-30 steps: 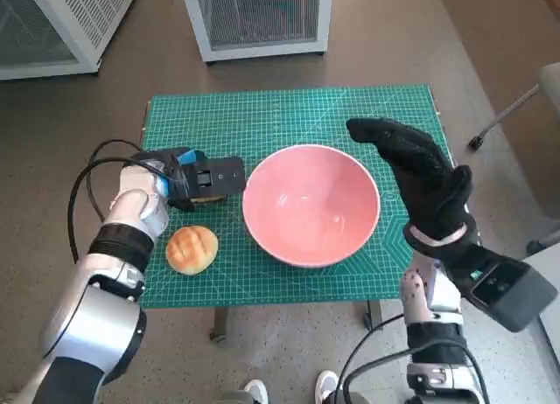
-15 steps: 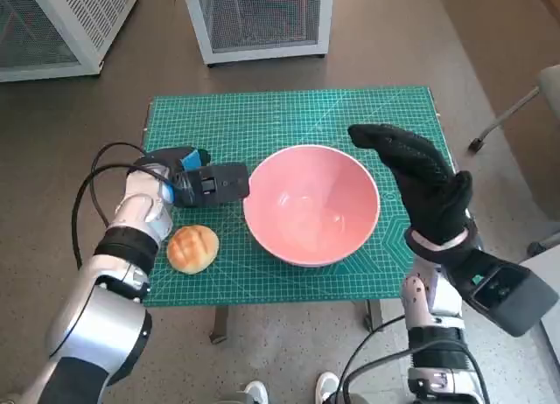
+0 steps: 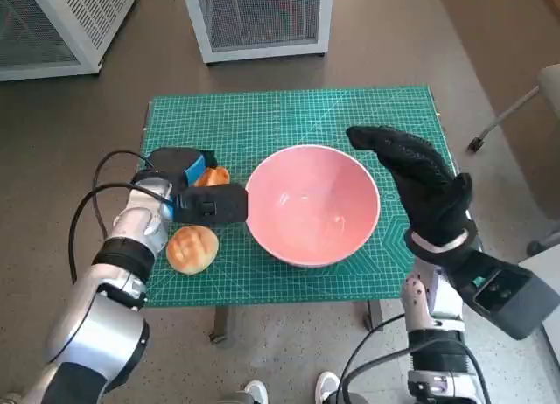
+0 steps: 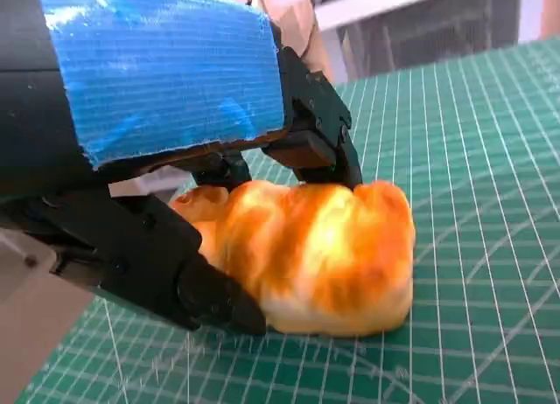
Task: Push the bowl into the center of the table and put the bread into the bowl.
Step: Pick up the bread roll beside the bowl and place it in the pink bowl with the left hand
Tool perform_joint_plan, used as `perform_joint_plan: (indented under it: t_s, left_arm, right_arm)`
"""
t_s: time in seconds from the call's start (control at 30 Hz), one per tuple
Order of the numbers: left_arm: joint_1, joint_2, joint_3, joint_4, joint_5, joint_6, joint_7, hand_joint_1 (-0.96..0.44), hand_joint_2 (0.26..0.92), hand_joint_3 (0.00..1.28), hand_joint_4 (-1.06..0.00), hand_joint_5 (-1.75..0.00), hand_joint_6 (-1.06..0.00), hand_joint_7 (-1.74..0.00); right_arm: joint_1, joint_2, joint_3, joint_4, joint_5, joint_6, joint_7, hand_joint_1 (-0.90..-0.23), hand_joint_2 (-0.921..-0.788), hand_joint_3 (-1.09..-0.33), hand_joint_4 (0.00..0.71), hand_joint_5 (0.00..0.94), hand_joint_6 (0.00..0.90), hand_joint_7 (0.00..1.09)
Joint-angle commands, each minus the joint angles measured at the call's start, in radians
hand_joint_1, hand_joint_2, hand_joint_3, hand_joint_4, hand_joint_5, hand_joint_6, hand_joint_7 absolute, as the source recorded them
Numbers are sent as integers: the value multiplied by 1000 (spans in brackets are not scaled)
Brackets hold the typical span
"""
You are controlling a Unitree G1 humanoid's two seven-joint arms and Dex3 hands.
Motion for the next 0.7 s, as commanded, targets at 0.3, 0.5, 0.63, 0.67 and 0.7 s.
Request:
perform_joint_plan:
  t_s: [0.3,0.5,0.63,0.67,0.7]
  left_arm:
    - [-33,48,70,-79,-51,-5,17,1,919,108,-626,-1242,-604,-1189]
    - [0,89,136,-250,-95,-29,24,1,920,92,-649,-1157,-609,-1237]
    - [56,117,185,-439,-119,-16,8,1,920,80,-657,-1142,-628,-1225]
    - [77,126,199,-502,-122,-15,5,1,920,80,-658,-1141,-629,-1223]
    - [94,132,209,-548,-124,-12,2,2,920,78,-660,-1140,-630,-1221]
  right_arm:
    - [31,5,5,-19,11,49,13,-561,-921,-664,281,0,-1,712]
    - [36,8,6,-33,11,68,10,-557,-921,-668,278,0,-1,710]
    - [36,10,5,-34,10,72,11,-554,-921,-670,277,0,-1,710]
    - [35,11,5,-32,10,72,11,-554,-921,-671,277,0,-1,710]
    - [35,11,5,-32,9,73,12,-554,-921,-671,277,0,-1,714]
